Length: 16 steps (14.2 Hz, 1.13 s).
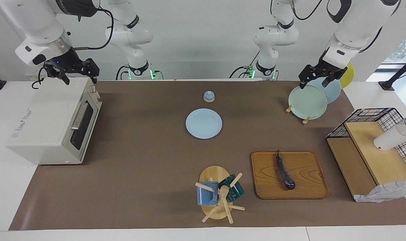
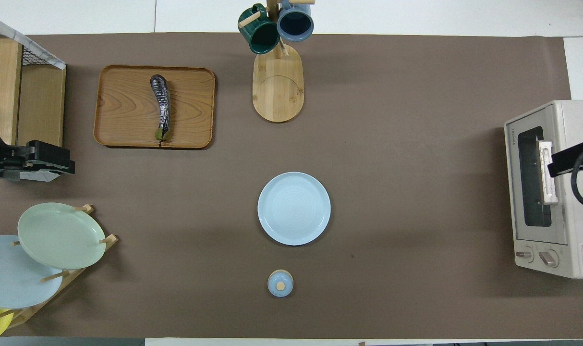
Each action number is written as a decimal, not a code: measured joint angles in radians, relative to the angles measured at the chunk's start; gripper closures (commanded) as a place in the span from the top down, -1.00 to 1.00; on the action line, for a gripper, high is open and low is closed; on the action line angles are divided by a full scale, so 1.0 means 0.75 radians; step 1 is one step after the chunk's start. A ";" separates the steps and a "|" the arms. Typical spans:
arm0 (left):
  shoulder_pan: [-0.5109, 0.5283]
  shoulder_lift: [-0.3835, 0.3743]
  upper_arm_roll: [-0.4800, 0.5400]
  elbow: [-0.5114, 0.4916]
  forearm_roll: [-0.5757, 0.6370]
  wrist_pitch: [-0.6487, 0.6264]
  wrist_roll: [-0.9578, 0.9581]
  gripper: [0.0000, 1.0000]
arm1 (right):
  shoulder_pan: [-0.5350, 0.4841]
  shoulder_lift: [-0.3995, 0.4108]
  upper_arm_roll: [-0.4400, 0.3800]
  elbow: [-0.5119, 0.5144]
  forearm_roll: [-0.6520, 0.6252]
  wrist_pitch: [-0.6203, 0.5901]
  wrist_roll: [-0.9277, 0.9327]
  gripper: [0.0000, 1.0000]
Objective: Put eggplant into oven
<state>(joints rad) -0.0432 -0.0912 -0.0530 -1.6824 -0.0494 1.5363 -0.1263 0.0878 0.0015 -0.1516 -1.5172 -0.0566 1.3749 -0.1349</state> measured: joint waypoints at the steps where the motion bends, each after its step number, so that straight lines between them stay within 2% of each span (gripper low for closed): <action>1: 0.000 0.000 0.000 0.000 0.000 0.000 0.000 1.00 | 0.000 0.000 0.000 0.000 0.000 0.000 0.000 1.00; 10: -0.002 -0.001 -0.020 0.004 0.000 0.002 -0.089 1.00 | 0.000 0.000 0.000 0.000 0.000 0.000 0.000 1.00; 16: -0.003 0.023 -0.026 -0.011 0.000 0.125 -0.100 1.00 | 0.000 0.000 0.000 0.000 0.000 0.000 0.000 1.00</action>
<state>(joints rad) -0.0455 -0.0742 -0.0727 -1.6906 -0.0496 1.6298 -0.2015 0.0878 0.0015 -0.1516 -1.5172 -0.0566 1.3749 -0.1349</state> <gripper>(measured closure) 0.000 0.000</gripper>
